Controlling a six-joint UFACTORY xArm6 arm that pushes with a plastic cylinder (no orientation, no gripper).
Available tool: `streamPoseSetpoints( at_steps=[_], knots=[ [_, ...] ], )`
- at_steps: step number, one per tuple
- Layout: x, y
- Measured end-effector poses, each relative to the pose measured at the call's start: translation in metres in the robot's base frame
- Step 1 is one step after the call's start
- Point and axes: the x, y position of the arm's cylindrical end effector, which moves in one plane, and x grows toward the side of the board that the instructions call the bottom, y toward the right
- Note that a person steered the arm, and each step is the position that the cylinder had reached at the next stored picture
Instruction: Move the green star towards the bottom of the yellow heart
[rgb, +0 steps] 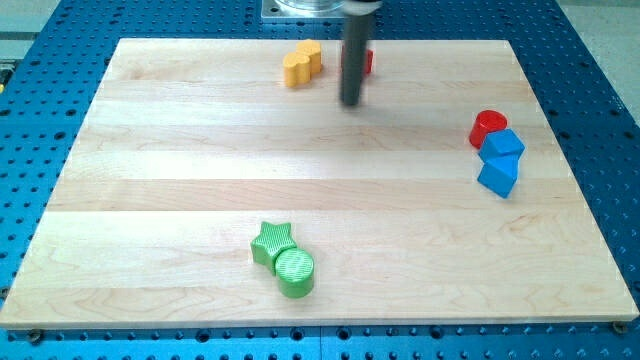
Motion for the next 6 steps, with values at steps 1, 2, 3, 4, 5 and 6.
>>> streamPoseSetpoints(
  at_steps=[1, 2, 3, 4, 5, 6],
  knots=[
    [-0.026, -0.077],
    [-0.033, -0.07],
    [-0.035, -0.013],
    [-0.025, -0.039],
    [0.069, -0.044],
    [0.168, 0.034]
  ],
)
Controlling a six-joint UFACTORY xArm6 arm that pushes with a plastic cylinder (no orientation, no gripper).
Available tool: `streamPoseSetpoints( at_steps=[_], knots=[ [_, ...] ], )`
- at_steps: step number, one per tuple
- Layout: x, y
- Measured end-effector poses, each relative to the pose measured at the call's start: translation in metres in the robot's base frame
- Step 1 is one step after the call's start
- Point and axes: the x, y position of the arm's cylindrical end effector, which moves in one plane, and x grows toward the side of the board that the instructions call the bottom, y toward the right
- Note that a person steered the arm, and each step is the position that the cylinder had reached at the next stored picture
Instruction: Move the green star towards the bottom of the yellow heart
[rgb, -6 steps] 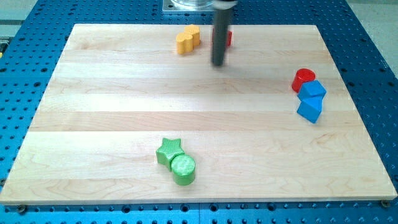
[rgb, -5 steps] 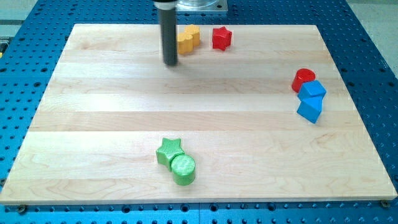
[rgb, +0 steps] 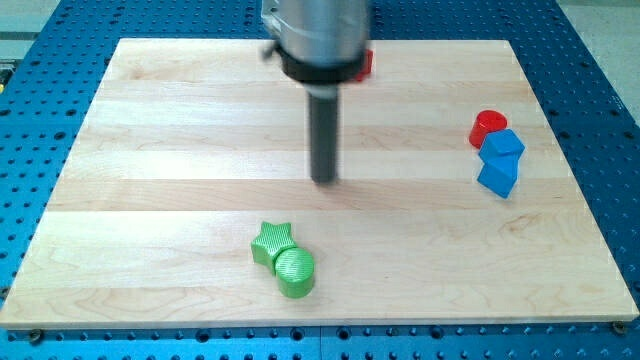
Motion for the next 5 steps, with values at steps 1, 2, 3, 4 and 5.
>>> streamPoseSetpoints(
  at_steps=[1, 2, 3, 4, 5],
  knots=[
    [0.101, -0.008],
    [0.11, -0.065],
    [0.079, -0.092],
    [0.032, -0.096],
    [-0.058, -0.083]
  ],
)
